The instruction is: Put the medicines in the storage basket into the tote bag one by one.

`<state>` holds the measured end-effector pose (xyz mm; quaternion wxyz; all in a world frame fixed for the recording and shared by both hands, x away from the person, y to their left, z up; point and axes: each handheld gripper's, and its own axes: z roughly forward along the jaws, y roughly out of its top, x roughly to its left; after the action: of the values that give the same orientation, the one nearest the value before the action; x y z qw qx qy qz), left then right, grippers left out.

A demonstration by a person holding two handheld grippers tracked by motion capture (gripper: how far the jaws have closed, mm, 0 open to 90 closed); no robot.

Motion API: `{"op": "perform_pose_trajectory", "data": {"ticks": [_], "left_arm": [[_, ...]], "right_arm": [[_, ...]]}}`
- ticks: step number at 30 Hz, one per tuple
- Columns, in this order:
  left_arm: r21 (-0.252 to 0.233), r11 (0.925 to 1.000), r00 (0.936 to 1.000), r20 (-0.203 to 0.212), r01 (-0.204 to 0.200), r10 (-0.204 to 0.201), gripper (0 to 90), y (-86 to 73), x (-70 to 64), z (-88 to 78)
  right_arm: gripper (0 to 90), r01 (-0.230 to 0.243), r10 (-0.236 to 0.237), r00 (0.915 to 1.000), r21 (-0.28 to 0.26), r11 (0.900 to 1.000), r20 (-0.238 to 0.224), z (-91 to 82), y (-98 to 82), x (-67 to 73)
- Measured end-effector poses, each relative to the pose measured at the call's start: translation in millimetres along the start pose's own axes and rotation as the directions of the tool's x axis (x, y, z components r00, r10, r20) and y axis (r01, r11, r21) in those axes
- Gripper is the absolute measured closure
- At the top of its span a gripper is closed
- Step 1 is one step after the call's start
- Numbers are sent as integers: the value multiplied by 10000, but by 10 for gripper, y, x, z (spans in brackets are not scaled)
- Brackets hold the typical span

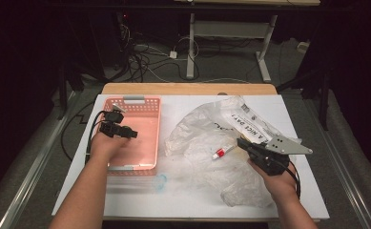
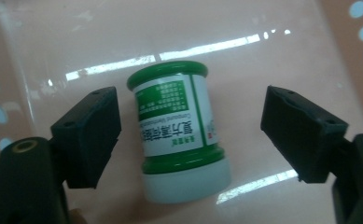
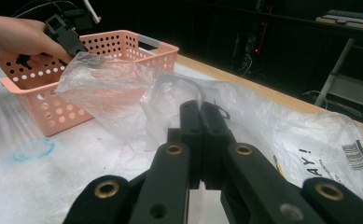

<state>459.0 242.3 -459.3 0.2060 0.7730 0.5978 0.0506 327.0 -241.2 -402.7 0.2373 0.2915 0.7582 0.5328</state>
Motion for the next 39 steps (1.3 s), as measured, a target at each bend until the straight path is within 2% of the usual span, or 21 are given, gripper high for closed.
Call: {"op": "perform_pose_trajectory", "data": {"ticks": [4,9,11,14,20,27,33,35,39], "left_arm": [[282,9995,9998,32,171,-172,274,6,22,26],[497,9986,9997,-176,153,-145,486,3,10,51],[519,9987,9996,-276,11,3,526,2,-6,55],[452,9990,9997,-216,-69,79,533,-1,-15,54],[273,9991,9991,261,-330,323,535,-9,-70,6],[-342,9979,9955,761,-541,566,535,-42,-167,-139],[-663,9935,9927,709,-930,976,536,-107,-284,-303],[-853,9916,9907,868,-973,1047,536,-150,-323,-365],[-1251,9823,9851,827,-1397,1507,536,-231,-437,-488]], "right_arm": [[900,14,-14,10000,37,10000,12,6,-4,1],[900,31,-31,10000,34,10000,12,4,-4,5],[900,27,-27,10000,31,10000,45,-1,-4,3],[900,11,-11,10000,24,10000,24,-4,-4,2],[900,75,-75,10000,22,10000,36,-10,-4,-6],[900,58,-58,10000,-3,10000,72,-15,2,-1],[900,58,-57,10000,-67,10000,42,-33,17,12],[900,113,-113,9999,-88,9999,42,-34,30,20],[900,58,-58,10000,-72,10000,24,-25,22,21]]}}
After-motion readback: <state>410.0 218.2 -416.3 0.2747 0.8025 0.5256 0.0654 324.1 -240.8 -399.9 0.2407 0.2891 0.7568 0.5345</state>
